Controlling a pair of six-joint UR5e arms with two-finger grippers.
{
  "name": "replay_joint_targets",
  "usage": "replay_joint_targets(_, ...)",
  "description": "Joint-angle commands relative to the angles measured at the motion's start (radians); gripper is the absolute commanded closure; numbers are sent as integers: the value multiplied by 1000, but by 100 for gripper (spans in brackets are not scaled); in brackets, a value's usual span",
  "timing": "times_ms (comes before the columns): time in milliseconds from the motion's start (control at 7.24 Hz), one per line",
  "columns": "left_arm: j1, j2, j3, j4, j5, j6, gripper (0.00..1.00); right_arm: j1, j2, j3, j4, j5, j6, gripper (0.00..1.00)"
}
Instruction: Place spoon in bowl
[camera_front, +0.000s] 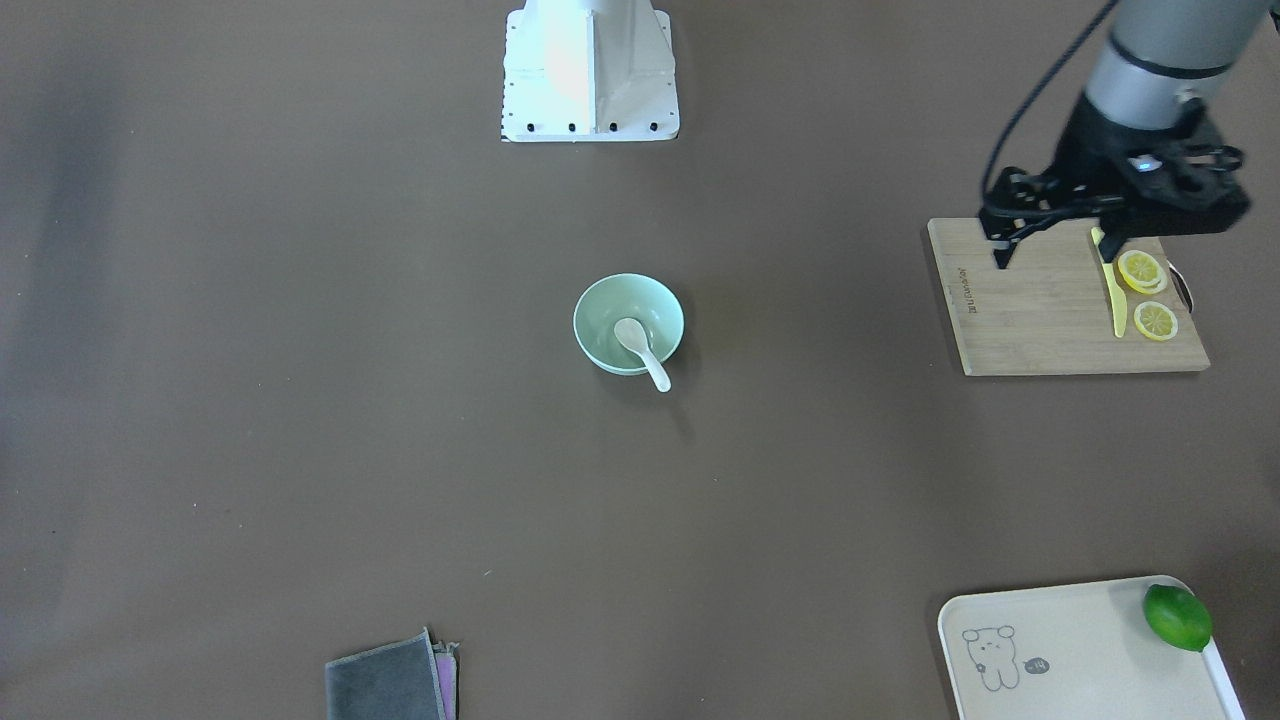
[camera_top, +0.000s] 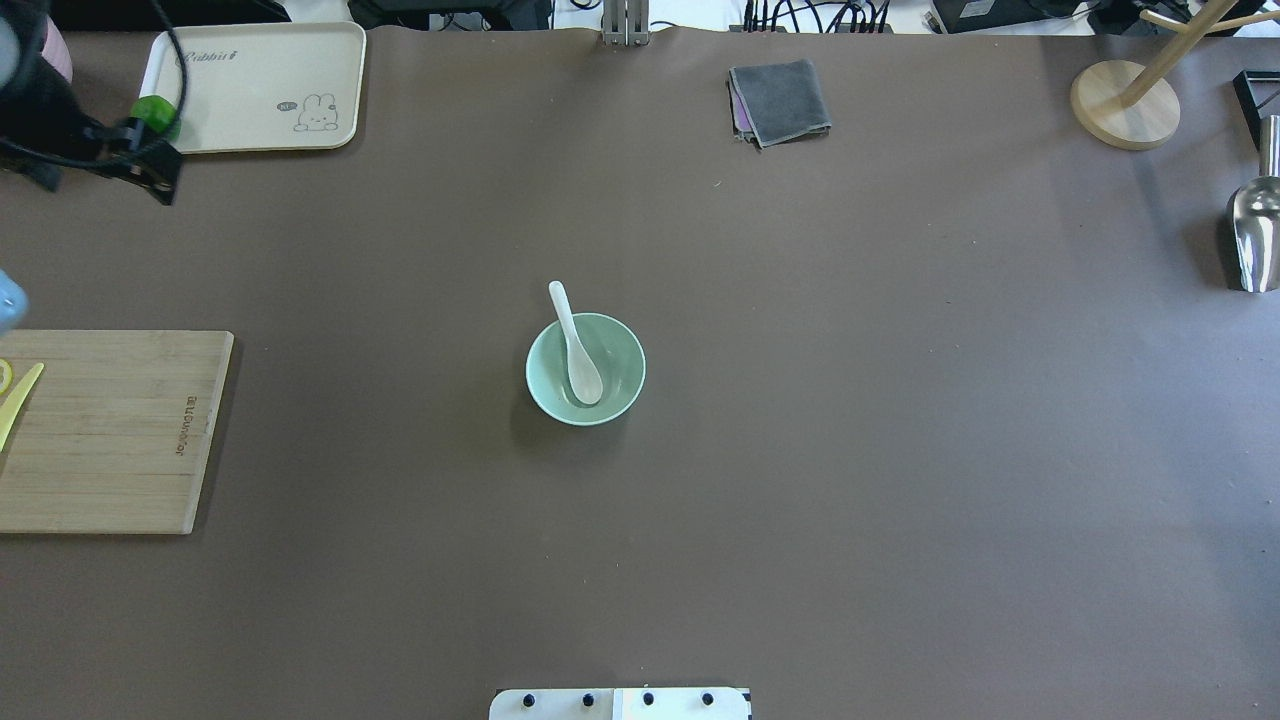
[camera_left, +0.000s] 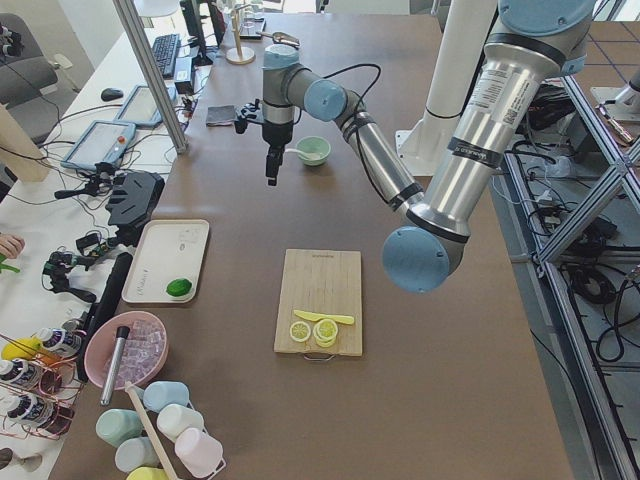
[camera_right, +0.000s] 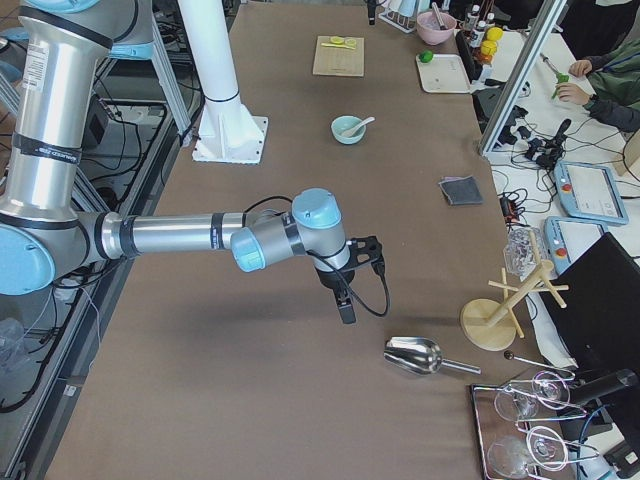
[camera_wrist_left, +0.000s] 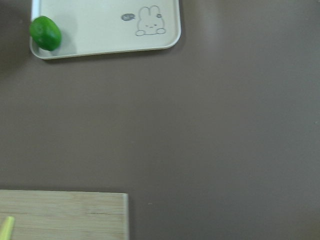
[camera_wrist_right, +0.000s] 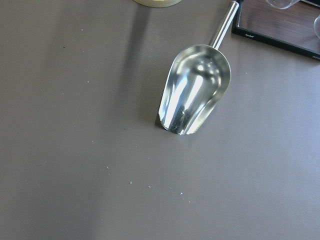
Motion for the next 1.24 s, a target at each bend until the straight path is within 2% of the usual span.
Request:
replay_joint_targets(0, -234, 136, 75, 26, -129, 454, 2, 140, 38, 16, -164, 101, -118, 0)
replay_joint_targets(138, -249, 187, 78, 26, -131, 497, 1, 136, 125, 99, -440, 99, -122, 0)
replay_joint_targets(276, -253, 238, 83, 32, -167, 499, 2, 139, 154, 130, -598, 87, -150, 0)
replay_joint_targets(415, -266, 332, 81, -39, -206, 500, 2, 139, 70, 98, -541, 120, -223, 0)
replay_joint_targets(553, -307, 356, 124, -84, -215, 500, 1, 139, 28, 30, -427, 137, -228, 0)
replay_joint_targets(691, -315, 385, 127, -104, -215, 500, 1, 139, 18, -67, -332, 145, -227, 0)
replay_joint_targets(829, -335, 436, 129, -165, -218, 500, 1, 139, 18, -124, -256, 173, -225, 0)
replay_joint_targets(1106, -361, 584, 188, -416, -330, 496, 2, 139, 18, -150, -220, 184, -223, 0)
